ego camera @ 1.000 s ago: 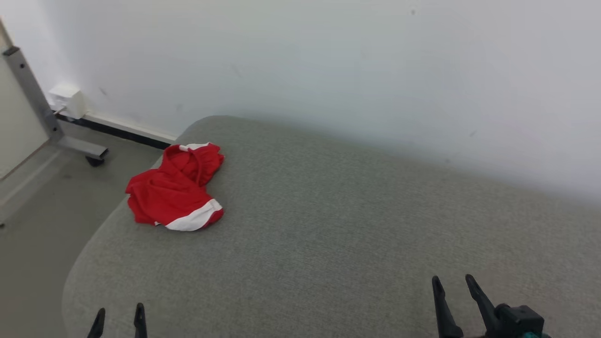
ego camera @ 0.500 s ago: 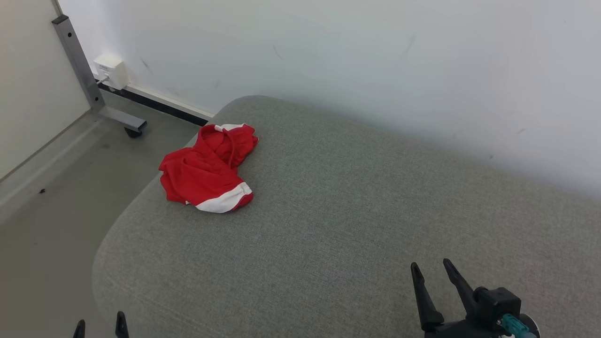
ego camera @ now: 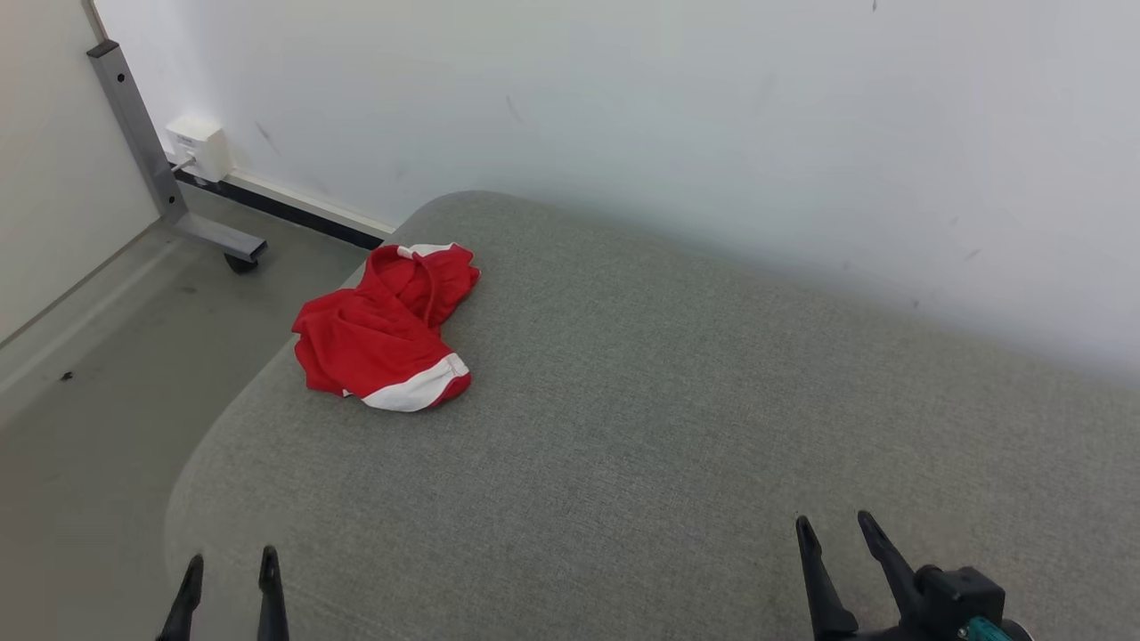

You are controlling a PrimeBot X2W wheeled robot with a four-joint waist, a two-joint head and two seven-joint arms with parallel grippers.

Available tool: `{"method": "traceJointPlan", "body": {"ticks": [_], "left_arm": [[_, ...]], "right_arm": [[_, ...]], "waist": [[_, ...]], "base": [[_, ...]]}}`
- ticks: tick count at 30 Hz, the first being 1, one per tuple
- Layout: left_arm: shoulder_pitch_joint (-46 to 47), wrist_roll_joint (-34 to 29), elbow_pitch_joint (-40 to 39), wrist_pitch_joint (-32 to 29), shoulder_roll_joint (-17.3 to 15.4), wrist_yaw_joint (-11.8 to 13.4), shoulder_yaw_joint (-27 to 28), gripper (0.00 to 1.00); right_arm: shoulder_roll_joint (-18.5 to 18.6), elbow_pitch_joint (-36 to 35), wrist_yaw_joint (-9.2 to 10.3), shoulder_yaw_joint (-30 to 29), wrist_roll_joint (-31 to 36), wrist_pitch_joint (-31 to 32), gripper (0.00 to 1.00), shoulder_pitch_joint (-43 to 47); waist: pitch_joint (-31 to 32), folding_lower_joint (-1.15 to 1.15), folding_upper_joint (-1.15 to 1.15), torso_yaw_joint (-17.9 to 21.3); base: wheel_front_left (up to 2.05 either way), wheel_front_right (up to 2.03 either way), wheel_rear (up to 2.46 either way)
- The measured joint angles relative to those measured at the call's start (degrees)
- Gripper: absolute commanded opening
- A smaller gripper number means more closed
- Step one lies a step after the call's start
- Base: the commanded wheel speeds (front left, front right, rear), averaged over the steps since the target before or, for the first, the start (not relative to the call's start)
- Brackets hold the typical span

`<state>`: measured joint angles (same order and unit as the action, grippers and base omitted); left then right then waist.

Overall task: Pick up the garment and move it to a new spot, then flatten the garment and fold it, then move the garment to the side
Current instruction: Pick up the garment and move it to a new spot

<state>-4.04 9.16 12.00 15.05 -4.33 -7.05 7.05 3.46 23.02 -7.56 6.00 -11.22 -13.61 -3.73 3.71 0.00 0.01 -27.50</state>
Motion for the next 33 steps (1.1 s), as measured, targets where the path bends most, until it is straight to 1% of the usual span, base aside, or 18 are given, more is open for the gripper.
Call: {"method": "traceJointPlan", "body": {"ticks": [2,5,8,13,15,18,22,24,26,28,30,31,33], "left_arm": [[2.69,0.2,1.62,-0.69,-1.12,-0.04,-1.22,1.0],[7.93,2.26,4.14,-2.37,-2.75,-0.09,-1.01,1.0],[14.67,5.12,6.68,-3.2,-4.19,-0.09,0.83,1.0],[25.39,9.1,11.92,-6.43,-8.03,-0.1,3.49,1.0],[29.39,11.21,13.83,-8.81,-9.85,-0.1,4.27,1.0],[33.23,15.84,15.92,-13.33,-12.27,-0.36,5.86,1.0],[36.75,20.4,19.16,-20.95,-17.47,-0.32,9.24,1.0],[37.85,22.86,20.65,-25.04,-19.15,0.41,11.04,1.0],[39.83,25.61,22.73,-28.8,-21.19,0.49,13.04,1.0],[42.25,28.22,24.25,-32.56,-22.42,1.03,14.72,1.0],[44.26,30.73,25.7,-36.42,-22.94,2.03,16.07,1.0],[44.86,31.63,26.09,-37.99,-23.4,2.11,16.59,1.0],[46.13,33.36,26.7,-40.72,-24.4,3.66,17.79,1.0]], "right_arm": [[-0.02,-0.44,0.01,-0.15,0.14,0.11,1.0,1.25],[-0.05,-2.53,0.0,0.99,1.08,1.59,1.0,1.31],[1.11,-5.37,0.0,2.23,1.68,3.43,1.0,0.02],[3.18,-11.26,0.0,3.93,2.26,6.32,1.0,-3.65],[3.9,-13.3,0.0,4.53,2.52,7.19,1.0,-4.95],[4.26,-15.5,0.0,5.79,2.6,8.02,1.0,-7.06],[3.74,-17.19,0.0,6.7,2.63,7.56,1.0,-8.6],[3.16,-17.68,0.0,7.06,2.66,7.11,1.0,-9.16],[2.8,-17.95,0.01,7.23,2.66,6.53,1.0,-9.53],[2.42,-17.92,0.0,7.37,2.67,5.99,1.0,-9.94],[2.16,-17.91,0.0,7.59,2.75,5.43,1.0,-10.5],[2.11,-17.85,0.0,7.73,2.75,5.19,1.0,-10.61],[1.89,-17.69,0.01,7.94,2.89,4.85,1.0,-11.01]], "waist": [[0.28,0.0,0.0,0.31],[0.56,0.0,0.0,1.26],[0.24,0.0,0.0,2.55],[-2.21,0.0,0.0,4.76],[-3.79,0.0,0.0,5.76],[-6.47,0.0,0.0,7.68],[-10.57,0.0,0.0,11.16],[-12.89,0.0,0.0,13.17],[-15.52,-0.01,0.0,15.34],[-18.35,-0.01,0.0,17.55],[-21.06,-0.02,0.0,19.66],[-22.35,-0.02,0.0,20.65],[-24.79,-0.02,0.01,22.62]], "base": [[0.0,0.0,0.0],[0.0,0.0,0.0],[0.0,0.0,0.0],[0.0,0.0,0.0],[0.0,0.0,0.0],[0.0,0.0,0.0],[0.0,0.0,0.0],[0.0,0.0,0.0],[0.0,0.0,0.0],[0.0,0.0,0.0],[0.0,0.0,0.0],[0.0,0.0,0.0],[0.0,0.0,0.0]]}}
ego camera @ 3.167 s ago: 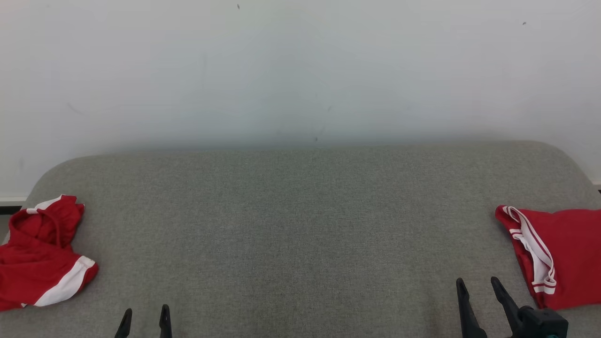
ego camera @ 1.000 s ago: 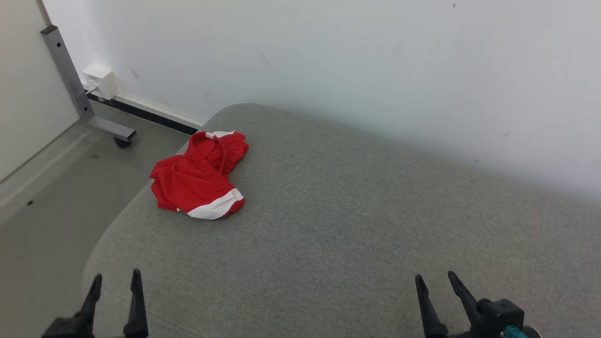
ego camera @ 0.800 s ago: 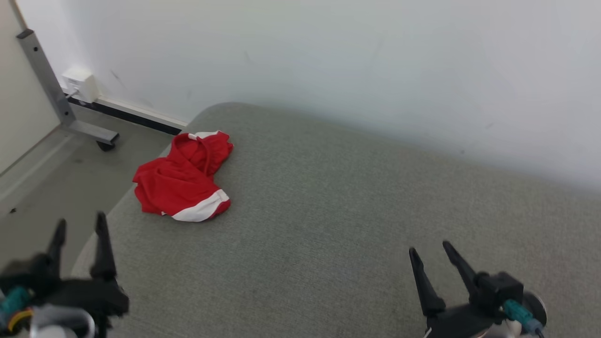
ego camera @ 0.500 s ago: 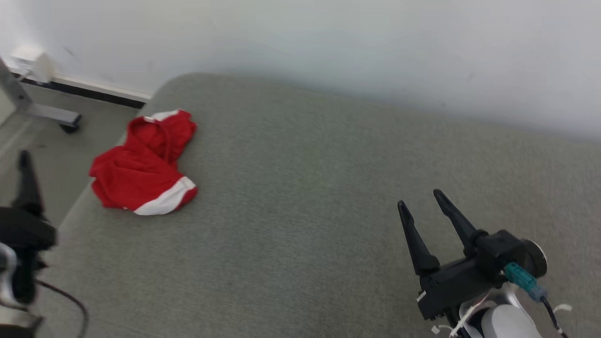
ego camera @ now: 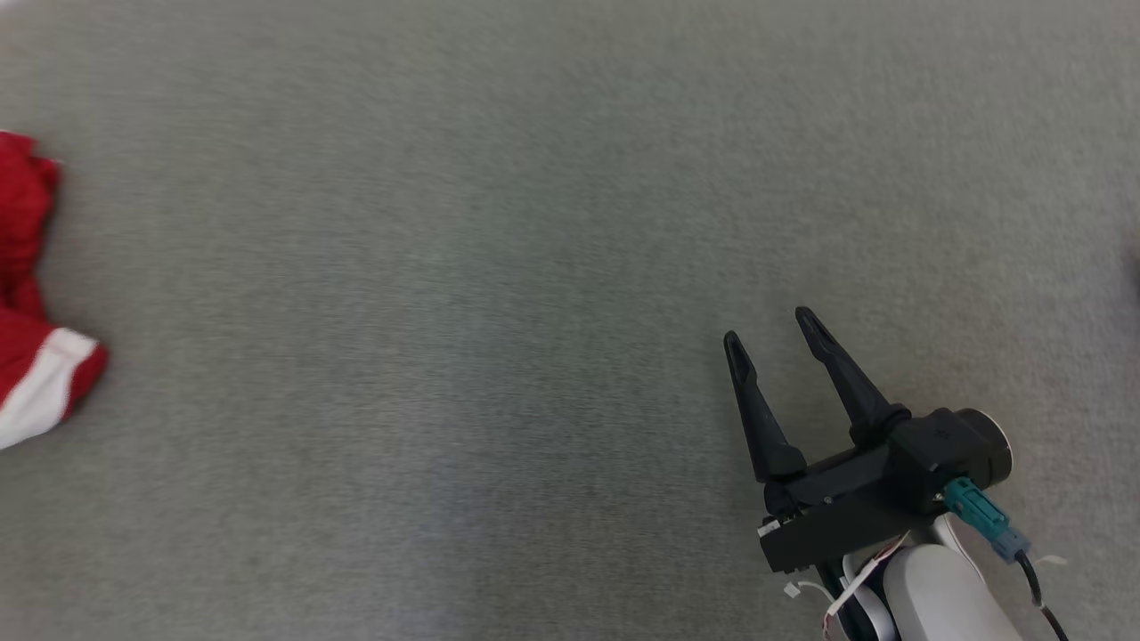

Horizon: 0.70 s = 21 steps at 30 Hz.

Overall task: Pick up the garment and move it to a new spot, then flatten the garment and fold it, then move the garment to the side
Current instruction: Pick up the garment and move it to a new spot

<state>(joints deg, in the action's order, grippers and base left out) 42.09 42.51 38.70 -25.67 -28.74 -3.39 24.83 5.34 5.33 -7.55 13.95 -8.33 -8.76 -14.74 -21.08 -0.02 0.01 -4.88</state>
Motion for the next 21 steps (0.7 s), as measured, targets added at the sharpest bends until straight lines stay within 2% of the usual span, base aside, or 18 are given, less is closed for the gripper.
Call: {"method": "traceJointPlan", "body": {"ticks": [9,15,16,17,21], "left_arm": [[0.69,2.23,1.18,-10.04,-0.94,8.12,1.29,1.0],[-1.13,1.42,-0.11,-13.22,-2.85,11.79,1.29,1.0],[-1.29,1.32,-0.34,-13.67,-3.09,12.14,1.23,0.43],[-1.8,0.97,-0.68,-13.86,-3.28,12.21,1.12,0.0],[-3.92,0.99,-2.55,-14.34,-3.08,11.83,1.33,0.0]], "right_arm": [[-0.57,0.58,-0.01,0.13,0.27,-0.92,1.0,-1.79],[-0.65,1.1,-0.01,0.14,0.3,-1.2,1.0,-1.81],[-0.68,1.2,-0.01,0.22,0.3,-1.31,1.0,-1.81],[-0.7,1.31,-0.01,0.27,0.3,-1.32,1.0,-1.81],[-0.79,2.24,-0.01,0.51,0.22,-1.43,1.0,-1.76]], "waist": [[-7.93,0.01,0.0,7.71],[-10.36,0.04,-0.02,10.9],[-10.43,0.04,-0.03,11.21],[-10.34,0.04,-0.03,11.39],[-9.1,0.03,-0.02,11.62]], "base": [[0.0,0.0,0.0],[0.0,0.0,0.0],[0.0,0.0,0.0],[0.0,0.0,0.0],[0.0,0.0,0.0]]}}
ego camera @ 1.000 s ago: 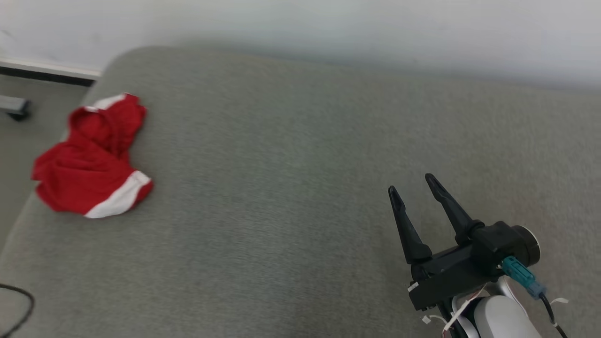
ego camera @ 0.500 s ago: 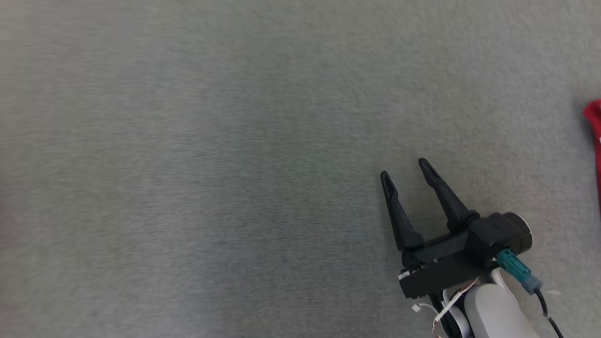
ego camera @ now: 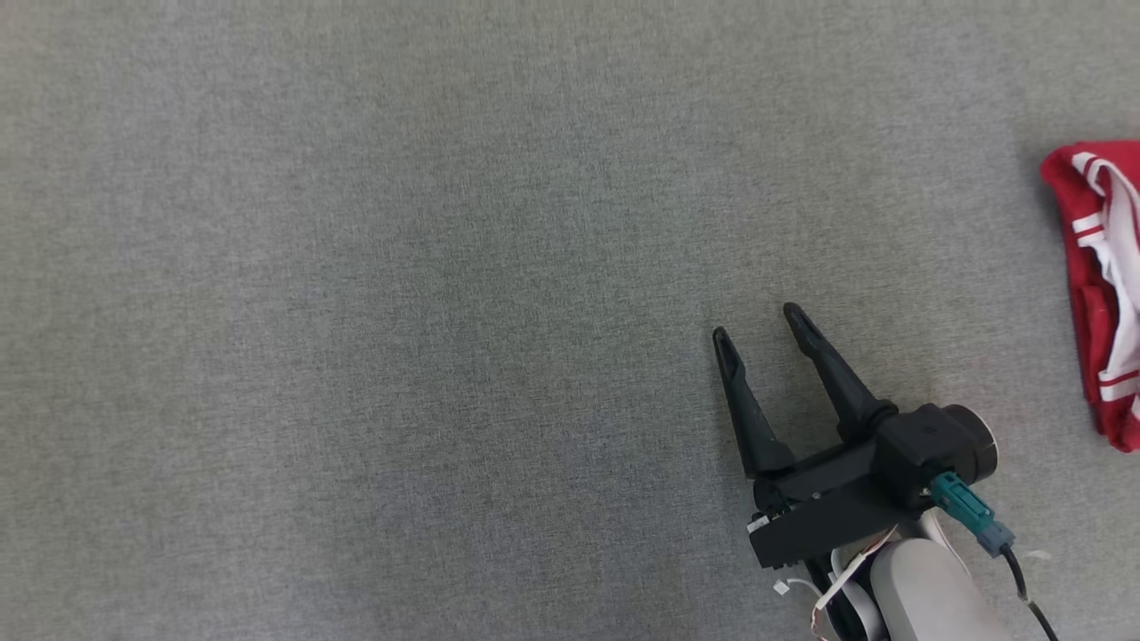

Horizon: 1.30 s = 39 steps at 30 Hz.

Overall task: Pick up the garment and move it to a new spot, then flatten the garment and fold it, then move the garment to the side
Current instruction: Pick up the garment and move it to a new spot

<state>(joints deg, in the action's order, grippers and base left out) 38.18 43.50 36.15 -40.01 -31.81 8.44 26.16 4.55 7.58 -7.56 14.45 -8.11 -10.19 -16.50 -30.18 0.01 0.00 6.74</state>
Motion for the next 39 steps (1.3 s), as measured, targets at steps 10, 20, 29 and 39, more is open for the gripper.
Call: {"method": "traceJointPlan", "body": {"ticks": [10,20,29,39], "left_arm": [[-3.15,1.9,-8.09,-0.86,1.62,-3.64,-0.25,0.0],[-2.21,3.56,-26.48,-7.42,7.44,-4.2,-7.9,0.0],[-5.78,3.27,-36.49,-7.94,18.08,-4.92,-18.17,0.0],[-13.69,11.16,-34.26,-2.42,28.53,-4.35,-26.03,0.0]], "right_arm": [[-0.54,4.11,0.0,0.97,-2.38,-1.25,1.0,1.87],[-1.4,8.24,0.0,2.18,-5.45,-2.52,1.0,6.85],[-1.53,6.53,0.0,0.89,-4.87,-0.96,1.0,11.35],[-1.31,2.53,0.01,-0.43,-3.87,1.18,1.0,13.23]], "waist": [[7.13,-0.02,0.01,-0.64],[19.98,0.0,0.0,-0.55],[27.85,0.0,0.0,3.05],[29.24,0.0,0.0,11.44]], "base": [[0.0,0.0,0.0],[0.0,0.0,0.0],[0.0,0.0,0.0],[0.0,0.0,0.0]]}}
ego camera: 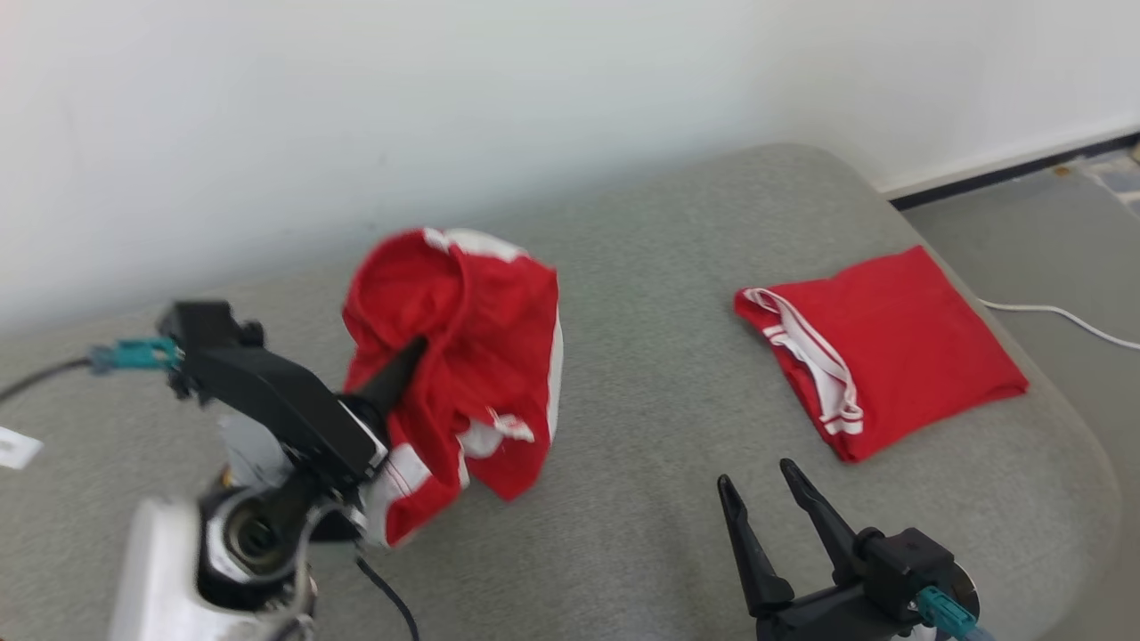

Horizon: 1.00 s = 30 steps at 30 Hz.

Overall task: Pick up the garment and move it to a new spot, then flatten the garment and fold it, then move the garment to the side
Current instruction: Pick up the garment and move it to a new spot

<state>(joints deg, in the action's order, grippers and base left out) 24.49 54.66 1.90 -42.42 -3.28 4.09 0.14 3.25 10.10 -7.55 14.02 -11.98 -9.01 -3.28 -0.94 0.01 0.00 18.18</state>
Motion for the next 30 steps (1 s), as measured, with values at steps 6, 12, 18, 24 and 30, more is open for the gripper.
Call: {"method": "traceJointPlan", "body": {"ticks": [6,12,18,24,30], "left_arm": [[-3.33,-5.94,10.66,8.05,0.32,1.24,-4.93,0.0],[-2.18,-13.06,21.93,17.01,-0.02,1.58,-7.59,1.0],[-0.34,-16.03,26.35,24.19,-0.19,0.19,-9.06,1.0],[-1.1,-16.49,23.43,36.97,-0.34,-3.74,-7.47,1.0],[-5.97,-20.28,21.05,49.21,-3.04,-4.47,-6.13,1.0]], "right_arm": [[-0.05,-0.84,-0.01,0.91,-0.11,0.26,1.0,-0.25],[-0.11,-0.69,0.0,-0.03,-0.19,0.21,1.0,-0.31],[-0.16,-0.56,-0.01,-1.3,-0.08,0.25,1.0,-0.68],[0.47,-0.75,-0.01,-3.19,0.25,0.52,1.0,-1.14],[3.41,0.07,0.0,-4.52,-0.08,1.98,1.0,-2.18]], "waist": [[-1.45,0.0,0.0,4.19],[-3.64,-0.02,0.01,5.33],[-3.83,-0.02,0.01,3.17],[-2.44,-0.01,0.01,-0.61],[-0.67,-0.01,0.0,-4.67]], "base": [[0.0,0.0,0.0],[0.0,0.0,0.0],[0.0,0.0,0.0],[0.0,0.0,0.0],[0.0,0.0,0.0]]}}
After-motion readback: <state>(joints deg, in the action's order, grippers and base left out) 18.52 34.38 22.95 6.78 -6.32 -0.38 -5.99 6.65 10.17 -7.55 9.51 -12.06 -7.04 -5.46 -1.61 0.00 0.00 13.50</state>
